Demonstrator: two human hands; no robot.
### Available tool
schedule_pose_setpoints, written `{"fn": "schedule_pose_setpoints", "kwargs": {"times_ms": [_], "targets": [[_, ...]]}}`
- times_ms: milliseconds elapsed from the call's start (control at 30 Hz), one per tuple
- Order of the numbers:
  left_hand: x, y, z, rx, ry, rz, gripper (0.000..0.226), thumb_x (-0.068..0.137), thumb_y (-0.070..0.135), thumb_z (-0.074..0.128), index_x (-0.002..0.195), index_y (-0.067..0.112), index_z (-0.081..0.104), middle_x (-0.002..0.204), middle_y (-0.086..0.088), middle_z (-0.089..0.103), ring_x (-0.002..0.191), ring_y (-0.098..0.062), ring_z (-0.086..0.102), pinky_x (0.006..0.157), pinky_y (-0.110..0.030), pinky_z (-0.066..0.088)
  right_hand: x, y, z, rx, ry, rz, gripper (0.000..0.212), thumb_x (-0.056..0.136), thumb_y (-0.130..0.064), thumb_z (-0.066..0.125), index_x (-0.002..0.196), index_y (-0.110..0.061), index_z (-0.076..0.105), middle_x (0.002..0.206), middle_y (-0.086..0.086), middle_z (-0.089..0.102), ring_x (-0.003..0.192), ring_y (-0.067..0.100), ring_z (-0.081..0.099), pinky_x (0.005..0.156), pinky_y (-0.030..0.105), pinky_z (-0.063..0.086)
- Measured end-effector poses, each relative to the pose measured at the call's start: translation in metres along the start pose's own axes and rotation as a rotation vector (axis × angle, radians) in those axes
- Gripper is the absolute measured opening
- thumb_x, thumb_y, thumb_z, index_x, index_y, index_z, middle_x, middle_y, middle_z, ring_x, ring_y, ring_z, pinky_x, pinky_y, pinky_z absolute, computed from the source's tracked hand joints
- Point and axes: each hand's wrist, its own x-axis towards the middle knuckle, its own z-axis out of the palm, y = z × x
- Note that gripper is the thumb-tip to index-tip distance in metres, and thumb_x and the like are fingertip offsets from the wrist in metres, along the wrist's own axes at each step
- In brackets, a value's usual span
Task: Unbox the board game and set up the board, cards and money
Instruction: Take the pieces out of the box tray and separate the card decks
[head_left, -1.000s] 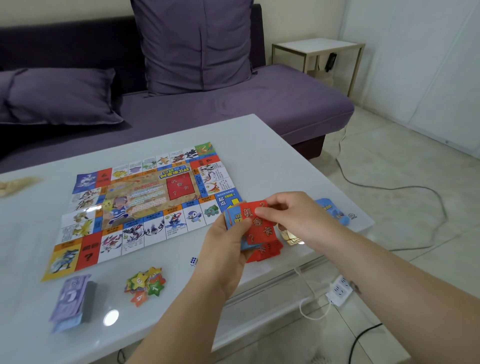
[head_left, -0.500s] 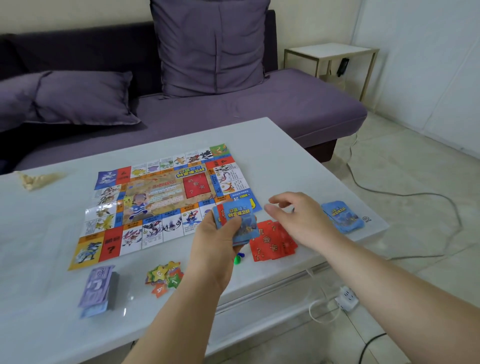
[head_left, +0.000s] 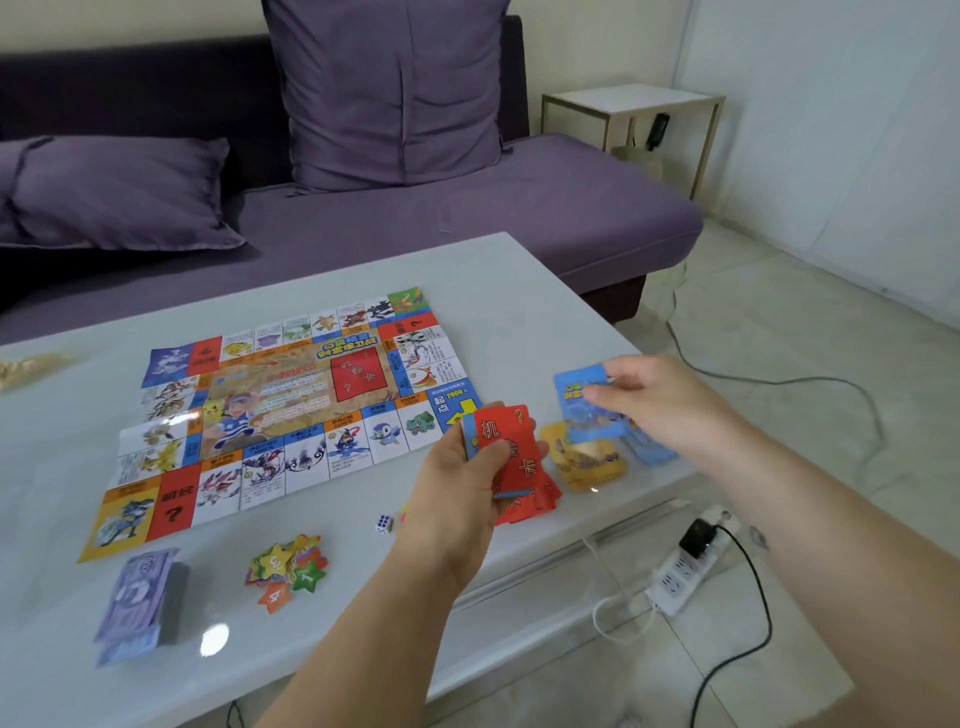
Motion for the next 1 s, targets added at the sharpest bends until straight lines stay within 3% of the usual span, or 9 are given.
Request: {"fn": "schedule_pose_setpoints", "kwargs": {"times_ms": [67, 233, 367, 433, 500, 600, 733, 833, 1000], "targets": [[0.003, -0.004, 0.003, 0.004, 0.004, -0.004, 0.024, 0.097, -0.001, 0.039, 0.107, 0.012, 0.056, 0.079, -0.003, 0.074, 0.072, -0.016, 0.071, 0.056, -0.032, 0.058, 0.006, 0.015, -0.02, -0.162, 0.077, -0.008, 0.004, 0.089, -0.014, 0.063, 0.093, -0.014, 0.062, 0.058, -0.008, 0.059, 0.052, 0.003, 0.05, 0.044, 0.013, 0.032], [0.009, -0.01, 0.01, 0.016, 0.04, -0.024, 0.023, 0.097, 0.0, 0.043, 0.105, 0.017, 0.057, 0.077, -0.006, 0.073, 0.066, -0.016, 0.069, 0.06, -0.036, 0.058, 0.014, 0.044, -0.037, -0.38, 0.133, 0.064, 0.032, 0.089, -0.016, 0.063, 0.119, -0.005, 0.063, 0.074, 0.004, 0.058, 0.068, 0.018, 0.047, 0.056, 0.022, 0.033], [0.012, -0.014, 0.011, 0.029, 0.078, -0.013, 0.025, 0.095, 0.001, 0.048, 0.102, 0.022, 0.059, 0.086, -0.006, 0.071, 0.072, -0.019, 0.068, 0.07, -0.044, 0.057, 0.02, 0.05, -0.037, -0.602, 0.223, 0.093, 0.046, 0.089, -0.037, 0.06, 0.131, -0.019, 0.056, 0.094, 0.001, 0.05, 0.099, 0.026, 0.055, 0.084, 0.032, 0.044], [0.013, -0.015, 0.011, 0.039, 0.09, -0.008, 0.025, 0.094, 0.0, 0.049, 0.101, 0.022, 0.059, 0.081, -0.004, 0.071, 0.07, -0.02, 0.068, 0.067, -0.044, 0.058, 0.015, 0.037, -0.03, -0.511, 0.22, 0.032, 0.047, 0.089, -0.043, 0.057, 0.129, -0.019, 0.057, 0.103, 0.0, 0.051, 0.102, 0.024, 0.054, 0.086, 0.032, 0.043], [0.013, -0.014, 0.01, 0.066, 0.098, 0.001, 0.025, 0.093, 0.0, 0.052, 0.101, 0.022, 0.059, 0.079, -0.002, 0.072, 0.069, -0.02, 0.069, 0.066, -0.044, 0.059, 0.003, 0.015, -0.015, -0.272, 0.044, -0.007, 0.042, 0.088, -0.046, 0.058, 0.121, -0.021, 0.061, 0.11, -0.007, 0.06, 0.095, 0.012, 0.058, 0.078, 0.026, 0.041], [0.013, -0.013, 0.009, 0.101, 0.081, 0.012, 0.023, 0.09, 0.001, 0.056, 0.103, 0.019, 0.06, 0.087, -0.006, 0.073, 0.074, -0.023, 0.07, 0.073, -0.047, 0.058, -0.014, -0.007, 0.016, -0.031, -0.178, -0.007, 0.03, 0.083, -0.046, 0.064, 0.105, -0.025, 0.067, 0.097, -0.009, 0.069, 0.084, 0.006, 0.064, 0.071, 0.022, 0.047], [0.012, -0.009, 0.002, 0.158, 0.145, 0.057, 0.018, 0.091, 0.004, 0.056, 0.105, 0.015, 0.06, 0.09, -0.011, 0.071, 0.075, -0.026, 0.069, 0.07, -0.041, 0.058, -0.011, -0.012, 0.042, 0.033, -0.107, -0.065, 0.014, 0.084, -0.025, 0.07, 0.097, -0.022, 0.067, 0.088, 0.004, 0.069, 0.079, 0.012, 0.065, 0.077, 0.027, 0.052], [0.011, 0.007, -0.008, -0.016, 0.208, 0.033, 0.016, 0.095, 0.001, 0.046, 0.099, 0.009, 0.059, 0.084, -0.01, 0.069, 0.072, -0.022, 0.065, 0.061, -0.031, 0.056, -0.006, -0.013, 0.044, 0.125, -0.065, -0.039, 0.013, 0.085, -0.023, 0.069, 0.098, -0.023, 0.066, 0.09, 0.01, 0.07, 0.082, 0.019, 0.067, 0.081, 0.033, 0.052], [0.011, 0.03, -0.029, -0.247, 0.219, -0.025, 0.02, 0.096, -0.003, 0.035, 0.096, 0.004, 0.054, 0.092, -0.014, 0.068, 0.083, -0.02, 0.068, 0.065, -0.031, 0.059, -0.008, -0.009, 0.049, -0.106, -0.19, -0.048, 0.017, 0.086, -0.027, 0.068, 0.102, -0.027, 0.064, 0.085, 0.003, 0.069, 0.078, 0.013, 0.065, 0.07, 0.025, 0.046]]}}
